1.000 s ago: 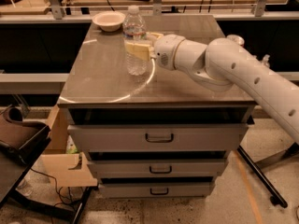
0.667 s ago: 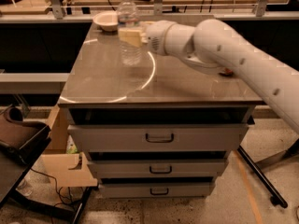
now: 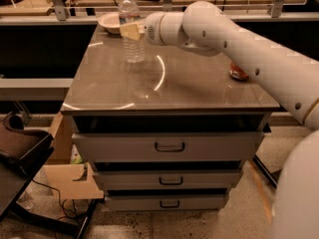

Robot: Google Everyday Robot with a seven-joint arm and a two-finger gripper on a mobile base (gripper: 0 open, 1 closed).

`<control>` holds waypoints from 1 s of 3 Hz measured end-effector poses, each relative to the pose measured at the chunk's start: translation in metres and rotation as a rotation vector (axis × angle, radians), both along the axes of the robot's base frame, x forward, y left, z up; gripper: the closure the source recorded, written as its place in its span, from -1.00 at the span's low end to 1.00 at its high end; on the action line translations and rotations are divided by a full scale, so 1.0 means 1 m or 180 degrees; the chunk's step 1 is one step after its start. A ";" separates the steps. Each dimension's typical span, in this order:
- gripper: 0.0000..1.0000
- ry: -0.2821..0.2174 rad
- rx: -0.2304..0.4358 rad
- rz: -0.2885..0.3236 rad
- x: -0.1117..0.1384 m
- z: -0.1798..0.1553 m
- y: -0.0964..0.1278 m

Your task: Move water bottle near paper bowl

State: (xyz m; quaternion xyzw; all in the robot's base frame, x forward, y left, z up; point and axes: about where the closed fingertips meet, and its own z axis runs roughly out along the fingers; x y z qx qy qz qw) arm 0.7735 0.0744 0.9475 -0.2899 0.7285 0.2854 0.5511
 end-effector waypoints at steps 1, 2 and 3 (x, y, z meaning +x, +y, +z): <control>1.00 0.0205 -0.0088 -0.0472 0.042 -0.045 -0.061; 1.00 0.0212 -0.0092 -0.0494 0.044 -0.035 -0.064; 1.00 0.0211 -0.0091 -0.0495 0.044 -0.034 -0.064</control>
Offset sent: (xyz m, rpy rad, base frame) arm 0.0927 -0.1906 -0.0870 -0.0292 0.0712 -0.4567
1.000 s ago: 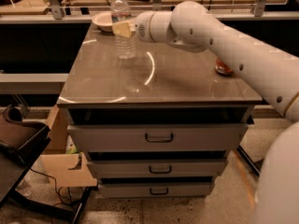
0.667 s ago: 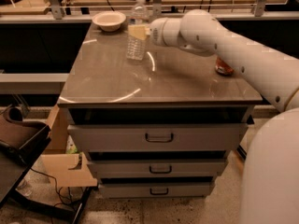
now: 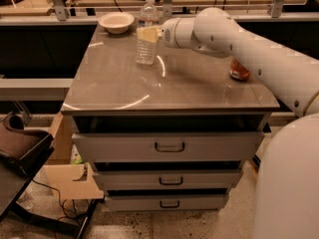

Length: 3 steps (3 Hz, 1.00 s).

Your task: Move water bottle near paper bowl

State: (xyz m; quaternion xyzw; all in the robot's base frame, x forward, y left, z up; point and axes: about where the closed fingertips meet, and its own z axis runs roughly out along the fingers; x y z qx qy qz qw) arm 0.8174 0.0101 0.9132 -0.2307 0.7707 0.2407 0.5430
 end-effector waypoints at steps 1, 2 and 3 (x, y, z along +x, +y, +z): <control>1.00 -0.0096 -0.0012 -0.0070 0.011 0.020 -0.015; 1.00 -0.0206 -0.0064 -0.0158 0.032 0.047 -0.029; 1.00 -0.0299 -0.0058 -0.0282 0.055 0.066 -0.037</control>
Offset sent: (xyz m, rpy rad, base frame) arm 0.0600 -0.0569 0.0888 -0.0443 -0.1201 -0.1005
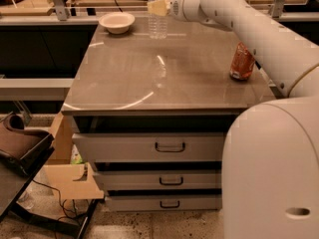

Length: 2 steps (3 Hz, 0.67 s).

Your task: Move water bottle near paper bowl

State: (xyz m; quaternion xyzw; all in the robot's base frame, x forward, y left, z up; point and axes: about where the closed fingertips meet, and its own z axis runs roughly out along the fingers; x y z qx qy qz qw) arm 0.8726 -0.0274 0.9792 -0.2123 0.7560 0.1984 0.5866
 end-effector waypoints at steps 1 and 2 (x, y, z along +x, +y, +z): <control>1.00 -0.0084 -0.0055 -0.0054 0.024 0.010 0.006; 1.00 -0.0160 -0.0077 -0.0117 0.041 0.015 0.017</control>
Offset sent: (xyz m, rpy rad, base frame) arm 0.0658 0.0251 0.0282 -0.0309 -0.0870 -0.0689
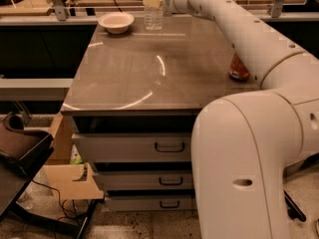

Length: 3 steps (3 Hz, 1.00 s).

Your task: Move water bottle near paper bowl

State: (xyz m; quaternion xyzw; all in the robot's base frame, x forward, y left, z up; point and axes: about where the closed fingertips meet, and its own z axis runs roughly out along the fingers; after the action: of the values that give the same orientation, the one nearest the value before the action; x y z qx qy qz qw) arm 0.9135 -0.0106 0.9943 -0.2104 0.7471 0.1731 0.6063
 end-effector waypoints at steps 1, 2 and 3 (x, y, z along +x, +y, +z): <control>1.00 -0.0027 -0.0026 -0.0102 0.016 -0.005 0.008; 1.00 -0.0055 -0.0043 -0.0180 0.031 -0.015 0.016; 1.00 -0.0139 -0.0202 -0.0275 0.044 -0.028 0.022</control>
Offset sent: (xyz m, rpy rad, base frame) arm 0.0499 0.0198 -0.0209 -0.0181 -0.0324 -0.0921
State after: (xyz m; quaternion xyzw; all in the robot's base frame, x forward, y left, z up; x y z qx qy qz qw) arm 0.9575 0.0116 0.9659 -0.2008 0.7472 0.1184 0.6224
